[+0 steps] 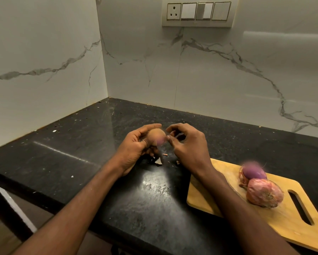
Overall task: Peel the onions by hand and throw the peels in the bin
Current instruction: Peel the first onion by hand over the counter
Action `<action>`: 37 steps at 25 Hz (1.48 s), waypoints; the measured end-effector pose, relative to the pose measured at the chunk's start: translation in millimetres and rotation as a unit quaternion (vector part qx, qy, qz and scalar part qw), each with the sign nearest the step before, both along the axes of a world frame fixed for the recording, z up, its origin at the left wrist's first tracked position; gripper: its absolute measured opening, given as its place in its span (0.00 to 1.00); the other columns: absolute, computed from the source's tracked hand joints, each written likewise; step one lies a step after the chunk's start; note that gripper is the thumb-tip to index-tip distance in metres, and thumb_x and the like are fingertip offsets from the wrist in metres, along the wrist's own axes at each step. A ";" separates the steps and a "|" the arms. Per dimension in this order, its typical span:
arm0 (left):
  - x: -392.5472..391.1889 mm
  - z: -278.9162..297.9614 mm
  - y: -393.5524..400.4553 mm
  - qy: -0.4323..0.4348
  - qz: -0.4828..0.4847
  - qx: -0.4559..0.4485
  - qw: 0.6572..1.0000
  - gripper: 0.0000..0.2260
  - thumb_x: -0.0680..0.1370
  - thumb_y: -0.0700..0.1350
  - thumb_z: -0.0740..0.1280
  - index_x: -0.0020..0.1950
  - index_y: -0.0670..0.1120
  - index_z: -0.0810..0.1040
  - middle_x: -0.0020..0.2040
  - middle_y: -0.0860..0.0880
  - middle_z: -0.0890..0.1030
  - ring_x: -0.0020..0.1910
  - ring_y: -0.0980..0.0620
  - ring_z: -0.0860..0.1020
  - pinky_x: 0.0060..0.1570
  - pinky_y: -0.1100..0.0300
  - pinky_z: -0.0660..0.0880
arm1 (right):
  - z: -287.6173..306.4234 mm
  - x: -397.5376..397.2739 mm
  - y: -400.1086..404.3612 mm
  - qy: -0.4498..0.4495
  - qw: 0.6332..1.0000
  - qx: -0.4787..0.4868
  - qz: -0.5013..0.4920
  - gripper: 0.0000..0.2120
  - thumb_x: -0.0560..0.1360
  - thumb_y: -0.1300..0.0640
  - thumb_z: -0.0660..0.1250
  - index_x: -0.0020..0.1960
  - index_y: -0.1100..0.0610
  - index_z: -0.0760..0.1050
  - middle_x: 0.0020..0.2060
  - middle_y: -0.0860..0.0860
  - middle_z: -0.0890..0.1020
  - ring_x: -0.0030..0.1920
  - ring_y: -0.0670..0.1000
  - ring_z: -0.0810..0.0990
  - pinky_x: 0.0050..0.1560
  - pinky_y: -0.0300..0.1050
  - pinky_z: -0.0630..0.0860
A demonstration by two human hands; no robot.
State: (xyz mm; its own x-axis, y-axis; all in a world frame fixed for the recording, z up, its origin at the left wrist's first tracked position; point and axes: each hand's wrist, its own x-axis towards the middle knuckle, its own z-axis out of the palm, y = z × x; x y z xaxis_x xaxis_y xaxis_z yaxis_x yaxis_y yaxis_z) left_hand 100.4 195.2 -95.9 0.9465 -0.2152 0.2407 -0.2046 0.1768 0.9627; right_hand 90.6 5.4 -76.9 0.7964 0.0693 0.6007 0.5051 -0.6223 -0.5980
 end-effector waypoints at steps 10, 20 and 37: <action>-6.5 1.0 0.3 -0.021 -0.011 0.046 0.999 0.20 0.75 0.33 0.74 0.66 0.44 0.82 0.54 0.34 0.83 0.40 0.38 0.80 0.42 0.52 0.84 | -0.9 -3.9 0.6 -0.051 0.993 -0.110 0.012 0.05 0.74 0.56 0.78 0.47 0.55 0.83 0.45 0.46 0.82 0.42 0.43 0.81 0.43 0.44 0.83; -5.9 1.0 2.3 -0.035 -0.023 0.068 0.997 0.17 0.78 0.32 0.71 0.65 0.43 0.82 0.59 0.35 0.81 0.38 0.43 0.82 0.43 0.54 0.84 | -4.5 -5.2 5.9 -0.069 0.989 -0.129 0.005 0.03 0.76 0.58 0.75 0.46 0.56 0.81 0.42 0.46 0.79 0.39 0.45 0.77 0.39 0.36 0.77; -1.7 -0.6 1.4 -0.011 -0.037 0.015 0.999 0.16 0.82 0.35 0.66 0.70 0.43 0.79 0.62 0.40 0.84 0.57 0.30 0.82 0.53 0.45 0.83 | -0.4 2.5 -3.7 0.009 0.998 0.043 0.047 0.11 0.77 0.58 0.75 0.59 0.54 0.85 0.49 0.47 0.85 0.48 0.44 0.84 0.49 0.49 0.85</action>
